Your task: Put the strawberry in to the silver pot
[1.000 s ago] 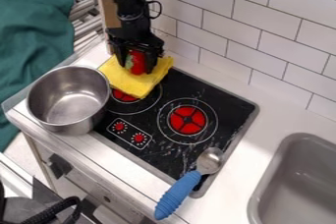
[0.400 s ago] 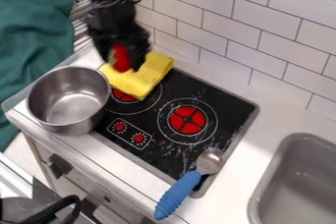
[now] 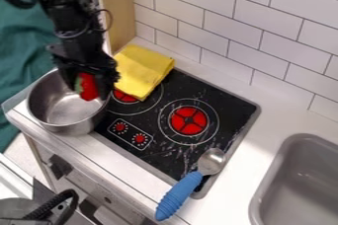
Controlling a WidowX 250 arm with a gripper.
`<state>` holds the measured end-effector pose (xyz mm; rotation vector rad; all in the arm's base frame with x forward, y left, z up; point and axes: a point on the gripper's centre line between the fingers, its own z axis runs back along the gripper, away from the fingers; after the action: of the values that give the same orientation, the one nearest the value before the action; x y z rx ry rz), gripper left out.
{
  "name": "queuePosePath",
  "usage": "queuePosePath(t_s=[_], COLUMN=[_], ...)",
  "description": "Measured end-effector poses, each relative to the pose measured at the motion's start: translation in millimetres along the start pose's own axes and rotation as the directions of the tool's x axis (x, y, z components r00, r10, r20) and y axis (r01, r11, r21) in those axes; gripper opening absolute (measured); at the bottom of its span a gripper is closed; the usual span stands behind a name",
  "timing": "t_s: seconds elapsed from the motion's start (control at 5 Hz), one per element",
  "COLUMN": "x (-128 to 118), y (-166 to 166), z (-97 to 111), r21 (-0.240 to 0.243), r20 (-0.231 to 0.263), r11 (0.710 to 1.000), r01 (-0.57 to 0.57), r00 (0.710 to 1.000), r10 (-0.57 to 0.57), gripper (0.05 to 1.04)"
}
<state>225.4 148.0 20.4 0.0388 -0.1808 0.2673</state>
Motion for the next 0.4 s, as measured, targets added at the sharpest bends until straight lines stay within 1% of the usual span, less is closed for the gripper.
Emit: queuePosePath(t_s=[0.2, 0.4], x=[-1.8, 3.9], y=[12.1, 17.8], z=[-8.2, -11.2], r21=[0.002, 0.015], r20=[-0.001, 0.0], r11=[1.0, 0.999], r01=[-0.023, -0.033], r00=[1.0, 0.999], r10=[0.023, 0.033], gripper=[0.779, 0.779])
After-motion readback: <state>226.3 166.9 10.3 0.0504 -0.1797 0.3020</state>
